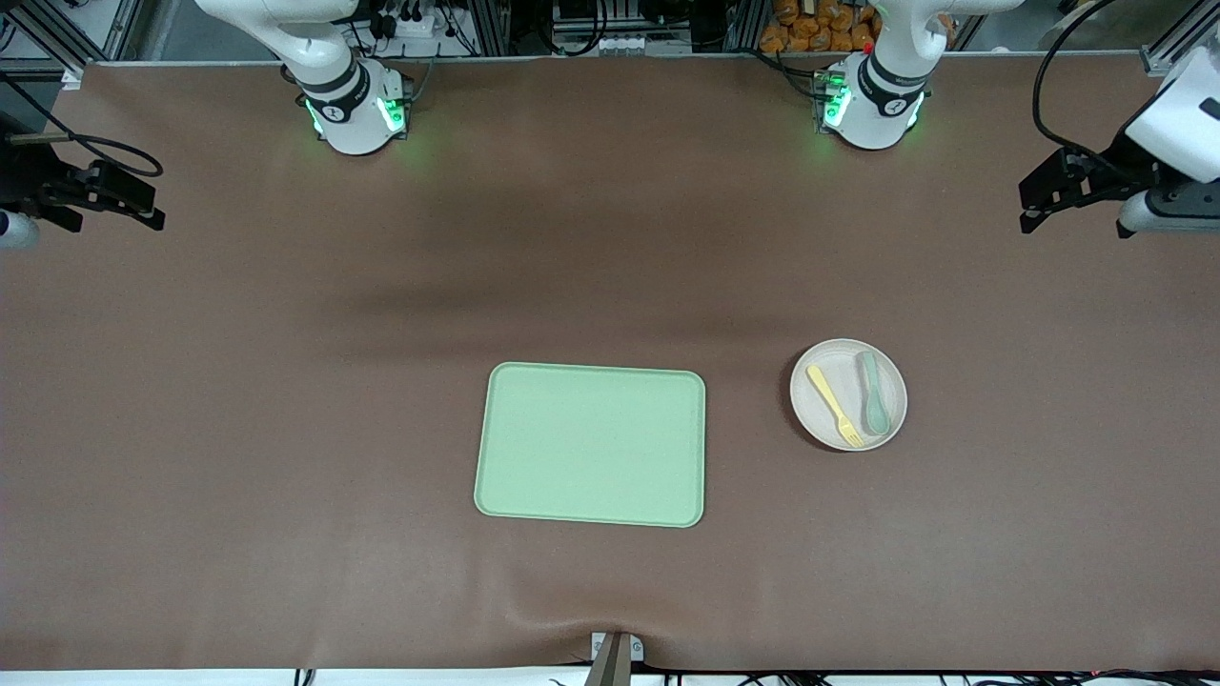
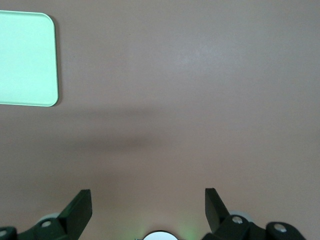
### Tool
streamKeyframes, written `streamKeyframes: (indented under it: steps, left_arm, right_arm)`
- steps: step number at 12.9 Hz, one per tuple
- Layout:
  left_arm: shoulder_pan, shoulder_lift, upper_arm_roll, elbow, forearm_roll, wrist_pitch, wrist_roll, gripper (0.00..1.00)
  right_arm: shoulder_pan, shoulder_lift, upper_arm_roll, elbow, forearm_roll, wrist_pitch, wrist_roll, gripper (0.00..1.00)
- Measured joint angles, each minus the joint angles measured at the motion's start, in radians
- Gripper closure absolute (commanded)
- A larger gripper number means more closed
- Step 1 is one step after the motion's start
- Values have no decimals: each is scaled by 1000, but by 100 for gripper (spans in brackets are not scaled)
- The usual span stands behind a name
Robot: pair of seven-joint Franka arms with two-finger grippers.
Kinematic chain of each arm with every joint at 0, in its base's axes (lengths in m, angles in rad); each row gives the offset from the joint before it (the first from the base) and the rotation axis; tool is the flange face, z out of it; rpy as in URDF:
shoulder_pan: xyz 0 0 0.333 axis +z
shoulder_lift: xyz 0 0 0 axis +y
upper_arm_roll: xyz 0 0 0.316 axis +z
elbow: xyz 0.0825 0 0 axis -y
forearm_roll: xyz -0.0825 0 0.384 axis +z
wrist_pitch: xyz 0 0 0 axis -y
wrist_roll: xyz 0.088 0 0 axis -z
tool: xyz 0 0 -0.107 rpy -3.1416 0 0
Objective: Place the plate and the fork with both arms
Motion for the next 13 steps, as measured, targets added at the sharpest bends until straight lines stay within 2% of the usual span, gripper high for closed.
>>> streamKeyframes:
  steps: [10,12,13]
  left_arm:
    - [8,18,5,7,0,-15,0,0]
    - [23,25,7,-23,-2,-3,-1,0]
    - [34,32,7,-78,-3,59,-2,0]
  right_arm:
    - [0,0,0,0,0,0,0,0]
    - [0,0,0,0,0,0,0,0]
    - [0,0,0,0,0,0,0,0]
